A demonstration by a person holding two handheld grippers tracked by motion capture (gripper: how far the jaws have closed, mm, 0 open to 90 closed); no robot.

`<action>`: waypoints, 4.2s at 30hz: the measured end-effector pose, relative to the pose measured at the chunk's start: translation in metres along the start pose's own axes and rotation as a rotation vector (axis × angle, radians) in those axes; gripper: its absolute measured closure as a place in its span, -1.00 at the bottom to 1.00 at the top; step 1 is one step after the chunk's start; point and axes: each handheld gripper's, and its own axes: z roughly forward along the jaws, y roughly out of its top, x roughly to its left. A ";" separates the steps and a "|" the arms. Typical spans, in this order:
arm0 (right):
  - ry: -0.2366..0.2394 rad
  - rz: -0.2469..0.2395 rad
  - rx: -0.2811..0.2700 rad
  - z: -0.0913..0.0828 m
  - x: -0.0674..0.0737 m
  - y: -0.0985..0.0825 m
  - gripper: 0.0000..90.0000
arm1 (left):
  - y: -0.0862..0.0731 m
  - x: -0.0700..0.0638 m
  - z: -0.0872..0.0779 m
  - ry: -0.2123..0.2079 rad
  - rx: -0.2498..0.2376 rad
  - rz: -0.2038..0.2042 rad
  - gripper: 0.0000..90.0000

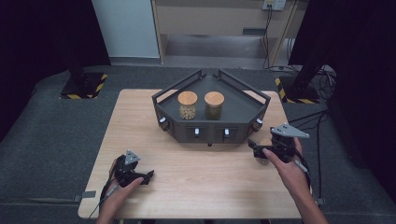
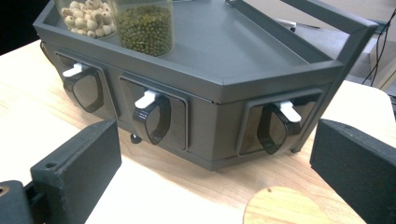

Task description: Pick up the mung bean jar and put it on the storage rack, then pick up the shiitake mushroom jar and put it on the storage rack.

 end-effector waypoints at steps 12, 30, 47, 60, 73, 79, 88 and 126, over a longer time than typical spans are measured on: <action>-0.015 0.028 -0.002 -0.011 -0.007 -0.017 -0.96 | 0.000 0.000 0.000 0.000 0.000 0.000 -1.00; -0.049 0.047 0.020 -0.016 -0.012 -0.037 -0.96 | 0.000 0.000 0.000 0.000 0.000 0.000 -1.00; -0.063 0.071 0.030 -0.015 -0.016 -0.049 -0.96 | 0.000 0.000 0.000 0.001 0.000 -0.001 -1.00; -0.067 0.082 0.037 -0.013 -0.017 -0.059 -0.96 | 0.000 0.000 0.000 0.001 0.000 -0.001 -1.00; -0.072 0.104 0.038 -0.015 -0.019 -0.069 -0.96 | 0.000 0.000 0.000 0.001 0.000 -0.001 -1.00; -0.075 0.115 0.044 -0.016 -0.020 -0.077 -0.96 | 0.000 0.000 0.000 0.001 0.000 -0.001 -1.00; -0.078 0.132 0.058 -0.011 -0.023 -0.088 -0.96 | 0.000 -0.001 0.000 0.003 0.000 -0.002 -1.00; -0.085 0.140 0.069 0.020 -0.028 -0.092 -0.94 | 0.000 -0.001 0.000 0.003 0.000 -0.002 -1.00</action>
